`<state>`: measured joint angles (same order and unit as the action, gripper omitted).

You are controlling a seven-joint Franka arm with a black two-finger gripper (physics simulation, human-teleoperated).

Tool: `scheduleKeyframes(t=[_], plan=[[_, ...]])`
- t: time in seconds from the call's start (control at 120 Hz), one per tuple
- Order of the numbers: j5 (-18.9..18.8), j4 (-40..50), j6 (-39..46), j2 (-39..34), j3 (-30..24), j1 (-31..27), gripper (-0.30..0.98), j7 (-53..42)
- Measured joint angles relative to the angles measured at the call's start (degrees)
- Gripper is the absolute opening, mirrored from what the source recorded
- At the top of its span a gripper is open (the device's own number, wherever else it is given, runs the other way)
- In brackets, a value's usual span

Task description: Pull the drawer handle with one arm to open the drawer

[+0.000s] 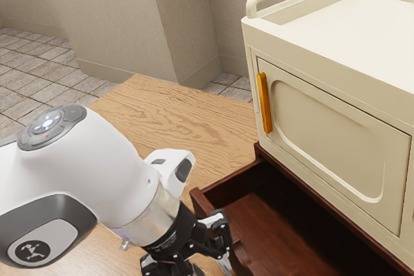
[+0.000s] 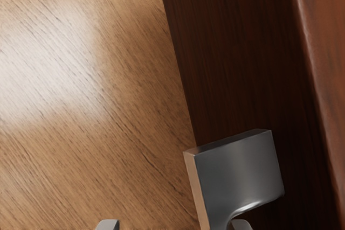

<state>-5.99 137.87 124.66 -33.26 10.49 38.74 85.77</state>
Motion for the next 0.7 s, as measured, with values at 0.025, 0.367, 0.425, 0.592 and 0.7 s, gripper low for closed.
scheduleKeyframes(t=[0.025,0.367,0.425,0.592,0.7], plan=[[-0.07,0.34,0.00,-0.40,0.02,0.01,0.20,0.01],[-0.94,2.78,0.34,-3.35,0.06,0.46,0.20,0.06],[-1.16,3.21,0.46,-3.87,0.06,0.47,0.20,0.06],[-1.46,4.33,0.89,-5.17,0.06,0.61,0.20,0.08],[-1.53,5.39,1.06,-6.24,0.06,0.62,0.20,0.09]])
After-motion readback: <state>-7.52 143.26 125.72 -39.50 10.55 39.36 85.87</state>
